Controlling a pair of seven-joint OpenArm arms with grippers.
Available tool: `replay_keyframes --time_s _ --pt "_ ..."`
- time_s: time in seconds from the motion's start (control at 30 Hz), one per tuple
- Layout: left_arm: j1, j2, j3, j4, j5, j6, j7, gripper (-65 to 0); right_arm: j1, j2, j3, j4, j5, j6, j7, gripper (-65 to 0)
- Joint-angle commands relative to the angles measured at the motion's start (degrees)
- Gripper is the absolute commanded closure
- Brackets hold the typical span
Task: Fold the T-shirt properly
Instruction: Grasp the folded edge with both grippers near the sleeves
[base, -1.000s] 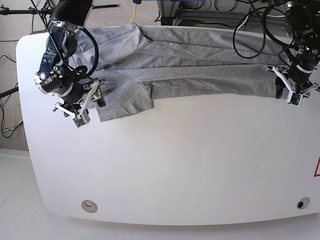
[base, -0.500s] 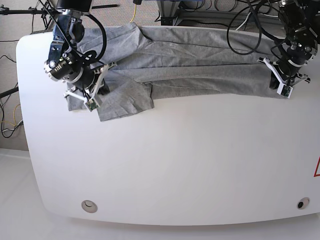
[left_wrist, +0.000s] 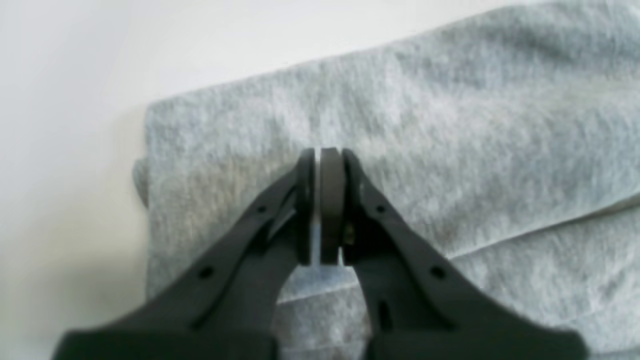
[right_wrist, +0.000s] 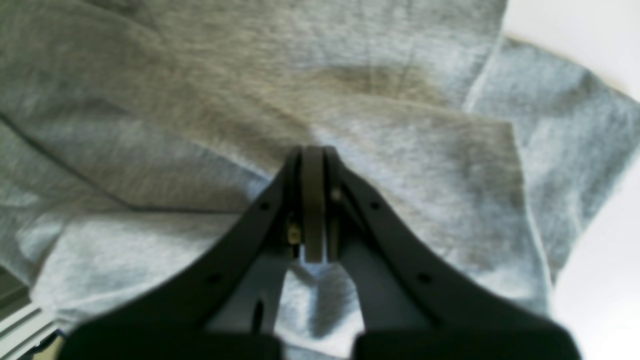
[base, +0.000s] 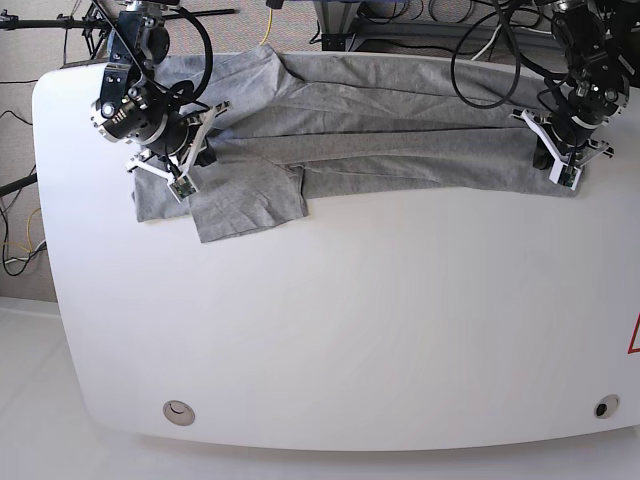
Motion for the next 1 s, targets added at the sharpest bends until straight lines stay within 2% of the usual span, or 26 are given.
replay_keyframes --time_s 0.0,0.1,0.23,0.3,0.37,0.63,0.7,0.97 --pt "-0.56 -0.95 -0.54 2.33 -0.73 0.14 -0.53 -4.0 2.76 0.07 0.39 -1.8 -0.38 -0.07 2.6 -4.7" --pt "-0.68 -0.98 -0.63 2.6 -0.78 0.14 -0.27 -9.9 4.5 0.02 0.55 -4.93 -0.62 -0.07 3.72 -9.3" --pt "-1.11 -1.03 -0.45 2.82 -0.8 0.14 -0.26 -11.4 6.61 0.04 0.56 -9.15 -0.53 -0.07 4.94 -11.7" --pt "-1.52 -1.09 -0.21 2.68 -0.75 0.14 -0.33 -10.2 7.51 0.08 0.51 -11.27 -0.45 -0.07 5.66 -11.7" --pt "-2.0 -1.66 0.83 1.85 -0.48 0.14 -0.52 -2.8 9.61 0.38 0.26 -15.96 0.22 -0.07 6.74 -11.9" --pt "-5.07 -2.8 5.03 -3.26 -0.12 0.14 -1.46 0.0 11.3 0.36 0.45 -22.45 0.33 -0.07 10.04 -7.2" --pt "-7.61 -4.12 6.25 -9.86 0.4 0.14 -2.72 0.0 13.05 0.48 0.62 -26.62 0.29 -0.07 10.52 -1.6" --pt "-11.02 -4.89 5.93 -14.16 0.56 0.14 -2.87 0.0 14.76 0.92 1.2 -28.55 0.36 -0.07 9.98 -1.3"
